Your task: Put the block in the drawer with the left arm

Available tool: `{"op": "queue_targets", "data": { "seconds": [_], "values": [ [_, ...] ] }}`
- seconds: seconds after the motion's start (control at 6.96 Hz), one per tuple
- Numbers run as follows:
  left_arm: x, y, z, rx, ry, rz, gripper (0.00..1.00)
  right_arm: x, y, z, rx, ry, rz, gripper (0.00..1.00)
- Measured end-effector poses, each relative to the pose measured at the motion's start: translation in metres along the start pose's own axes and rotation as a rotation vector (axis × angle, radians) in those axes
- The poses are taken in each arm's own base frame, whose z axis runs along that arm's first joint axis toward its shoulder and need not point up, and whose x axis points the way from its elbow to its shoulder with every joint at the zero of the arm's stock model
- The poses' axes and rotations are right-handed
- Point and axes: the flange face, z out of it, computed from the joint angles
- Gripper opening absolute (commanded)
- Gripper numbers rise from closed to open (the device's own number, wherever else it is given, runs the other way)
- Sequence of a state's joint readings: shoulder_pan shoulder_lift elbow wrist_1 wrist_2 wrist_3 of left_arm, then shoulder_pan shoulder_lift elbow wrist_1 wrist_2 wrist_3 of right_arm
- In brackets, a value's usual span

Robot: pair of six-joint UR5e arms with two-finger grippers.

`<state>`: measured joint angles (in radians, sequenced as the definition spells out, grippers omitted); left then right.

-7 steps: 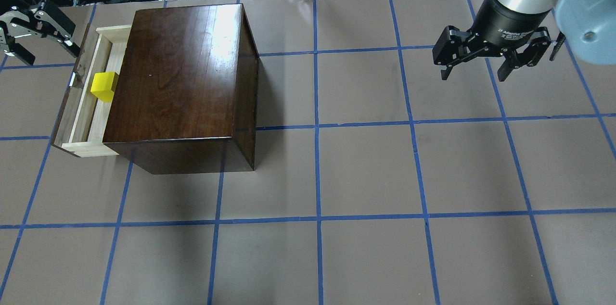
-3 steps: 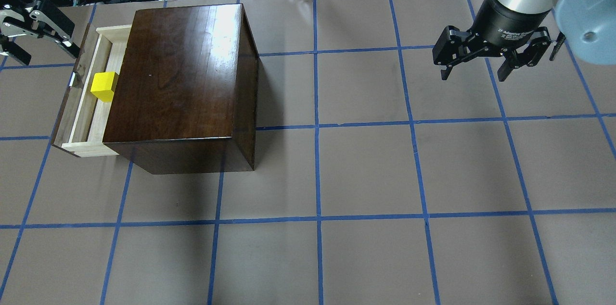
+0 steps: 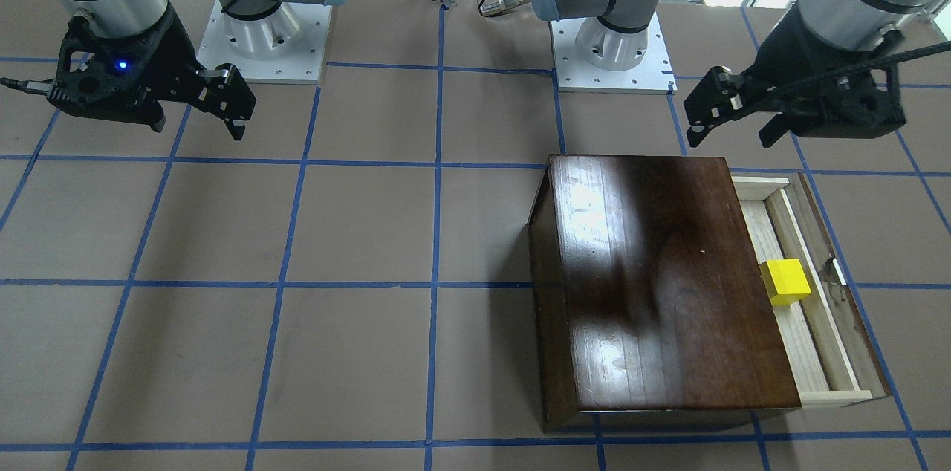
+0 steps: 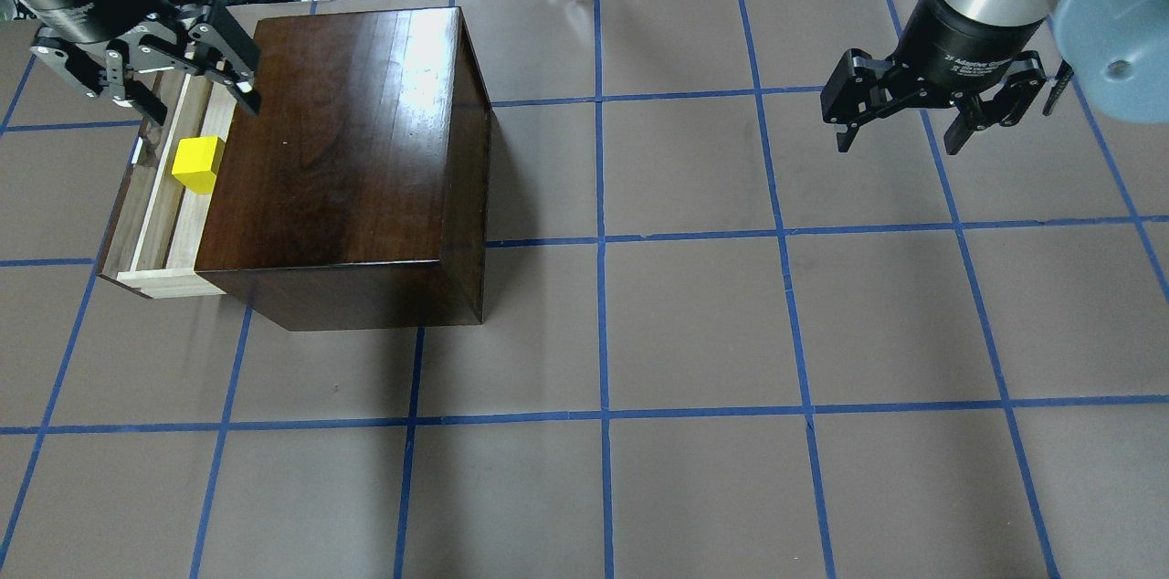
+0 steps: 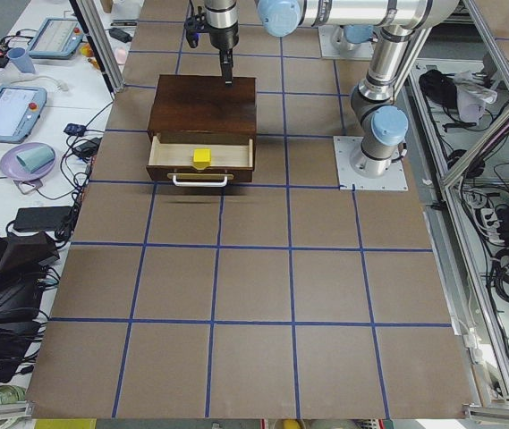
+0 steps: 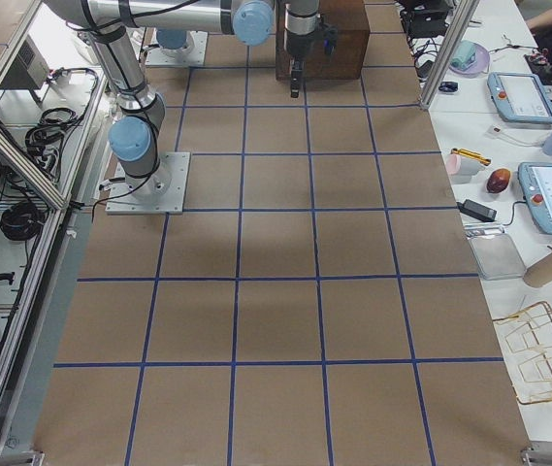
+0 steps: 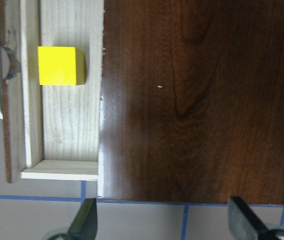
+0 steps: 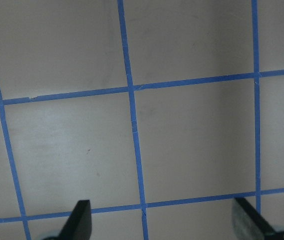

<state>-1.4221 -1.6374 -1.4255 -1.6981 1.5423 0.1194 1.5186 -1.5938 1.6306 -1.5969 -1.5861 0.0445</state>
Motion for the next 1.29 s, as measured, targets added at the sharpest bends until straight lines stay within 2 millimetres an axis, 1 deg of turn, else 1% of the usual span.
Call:
{"op": "queue_targets", "data": {
  "seconds": [0.14,0.29,0.43,1.29],
  "values": [
    [0.022,-0.001,0.006,0.001,-0.003,0.025,1.0,0.0,0.0,0.0,0.0,0.0,0.0,1.0],
    [0.035,0.0,0.013,0.0,-0.004,0.036,1.0,0.0,0.0,0.0,0.0,0.0,0.0,1.0],
    [0.041,0.0,0.017,0.003,-0.004,0.04,1.0,0.0,0.0,0.0,0.0,0.0,0.0,1.0],
    [0.043,-0.003,0.01,0.055,-0.008,0.045,1.0,0.0,0.0,0.0,0.0,0.0,0.0,1.0]
  ]
}}
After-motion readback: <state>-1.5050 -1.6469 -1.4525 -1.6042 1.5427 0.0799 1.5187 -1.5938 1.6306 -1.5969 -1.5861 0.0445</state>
